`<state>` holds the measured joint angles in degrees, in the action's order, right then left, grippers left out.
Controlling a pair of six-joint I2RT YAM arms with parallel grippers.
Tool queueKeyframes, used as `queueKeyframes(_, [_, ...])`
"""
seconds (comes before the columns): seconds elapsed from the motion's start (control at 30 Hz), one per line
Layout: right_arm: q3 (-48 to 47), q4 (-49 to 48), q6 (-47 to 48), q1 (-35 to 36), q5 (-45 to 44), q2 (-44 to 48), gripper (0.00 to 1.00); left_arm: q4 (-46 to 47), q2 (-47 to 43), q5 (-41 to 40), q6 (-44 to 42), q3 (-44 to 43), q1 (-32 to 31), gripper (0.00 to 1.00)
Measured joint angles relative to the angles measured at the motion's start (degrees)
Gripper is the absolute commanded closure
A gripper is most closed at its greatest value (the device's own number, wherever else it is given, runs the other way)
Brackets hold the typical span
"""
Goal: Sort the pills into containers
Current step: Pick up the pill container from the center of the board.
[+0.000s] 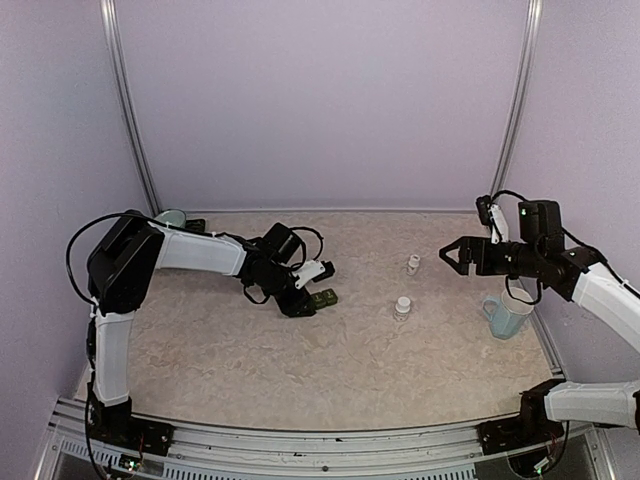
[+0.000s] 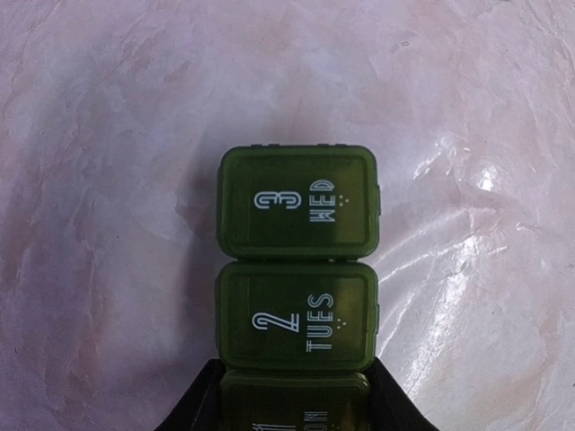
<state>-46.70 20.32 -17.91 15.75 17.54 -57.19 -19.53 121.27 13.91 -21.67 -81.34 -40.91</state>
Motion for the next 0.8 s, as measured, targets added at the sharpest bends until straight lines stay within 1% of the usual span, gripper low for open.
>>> queueKeyframes(0.23, [1.66,-2.14,-0.57,0.0,3.45,0.2,0.0,0.57,-1.7,1.7,2.84,0.87,0.0,0.64])
queueKeyframes(0.4, [3.54,-4.44,-0.63,0.0,8.24,0.96,0.0,4.02,-7.54,3.06,6.47,5.42,-0.68,0.64])
queueKeyframes(0.57, [4.15,-7.1,-0.52,0.39,13.81,1.38,0.0,8.13,-12.98,5.03,10.16,8.83,-3.23,0.64])
queueKeyframes(0.67, [4.15,-8.81,0.42,3.52,16.35,1.36,0.0,10.14,-14.95,5.86,11.89,10.12,-5.31,0.64])
queueKeyframes(0.8, [3.3,-9.49,3.17,10.43,17.62,0.17,0.0,12.02,-16.96,7.08,13.9,12.09,-7.91,0.64])
